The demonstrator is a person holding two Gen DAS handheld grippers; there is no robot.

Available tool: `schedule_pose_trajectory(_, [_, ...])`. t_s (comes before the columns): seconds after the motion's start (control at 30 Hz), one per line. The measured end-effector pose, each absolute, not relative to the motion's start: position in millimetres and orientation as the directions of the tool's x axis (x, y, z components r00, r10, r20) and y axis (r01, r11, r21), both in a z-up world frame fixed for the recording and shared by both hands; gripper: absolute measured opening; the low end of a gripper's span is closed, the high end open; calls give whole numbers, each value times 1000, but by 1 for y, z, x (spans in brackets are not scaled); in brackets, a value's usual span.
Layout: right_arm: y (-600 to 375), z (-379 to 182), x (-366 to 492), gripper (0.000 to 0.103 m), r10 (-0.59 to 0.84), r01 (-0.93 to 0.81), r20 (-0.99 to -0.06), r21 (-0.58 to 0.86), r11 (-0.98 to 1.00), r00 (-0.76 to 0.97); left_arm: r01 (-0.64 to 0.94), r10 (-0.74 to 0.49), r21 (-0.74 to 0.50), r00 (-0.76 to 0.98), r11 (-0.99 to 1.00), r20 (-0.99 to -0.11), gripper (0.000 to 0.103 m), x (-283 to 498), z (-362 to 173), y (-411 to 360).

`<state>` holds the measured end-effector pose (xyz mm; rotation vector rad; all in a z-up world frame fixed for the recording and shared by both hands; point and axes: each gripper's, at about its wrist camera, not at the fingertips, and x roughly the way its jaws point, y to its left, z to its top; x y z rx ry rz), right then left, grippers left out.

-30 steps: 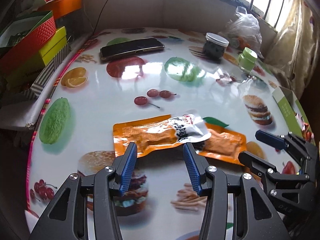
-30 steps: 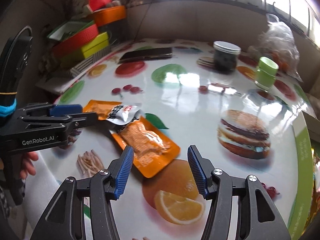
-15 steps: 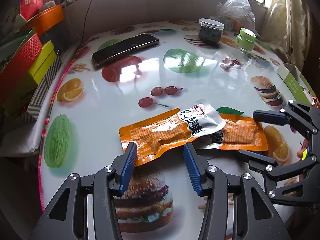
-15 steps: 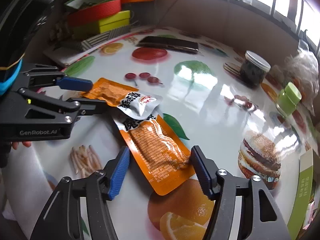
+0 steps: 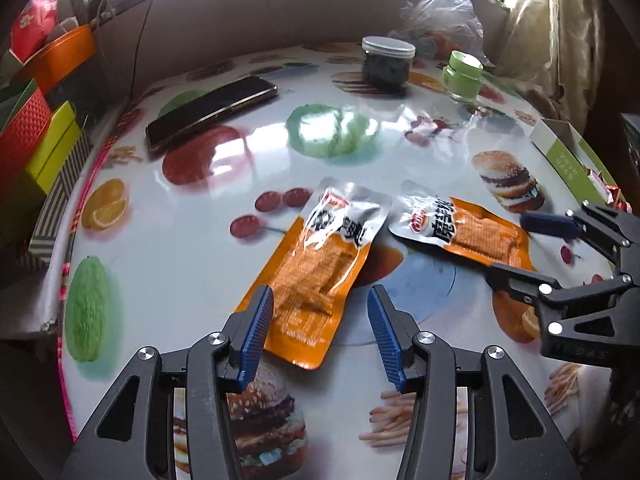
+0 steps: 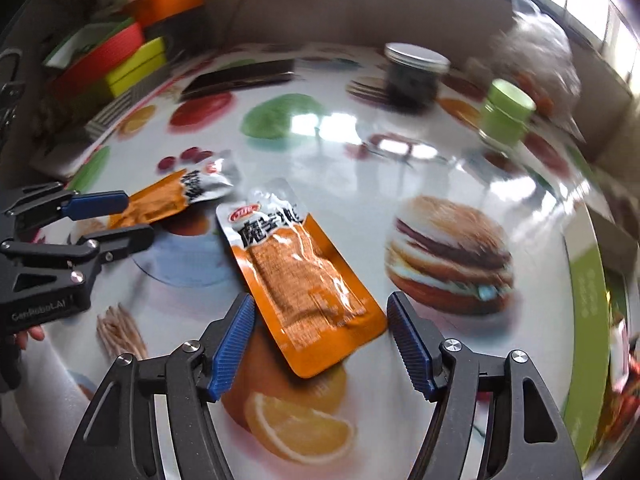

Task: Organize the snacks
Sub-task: 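Position both open tools over the two orange konjac strip packets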

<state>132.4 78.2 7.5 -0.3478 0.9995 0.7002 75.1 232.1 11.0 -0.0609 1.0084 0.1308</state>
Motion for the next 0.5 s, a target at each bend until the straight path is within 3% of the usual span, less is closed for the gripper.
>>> schedule_pose_trajectory(0.3, [85,11,132,69,414,-748,-836,8,664,359,-116,120,69,537,991,-835,51,88,15,239])
schedule_pose_trajectory(0.4, [88,11,135,69,424,-767,-826,-16,641,371,-87,73,32,525,996,-848,65,94,12,244])
schedule_pose_trajectory(0.5, [89,12,136,69,427,-787,-824,-36,616,372,-71,50,15,523,997,-851,65,98,11,247])
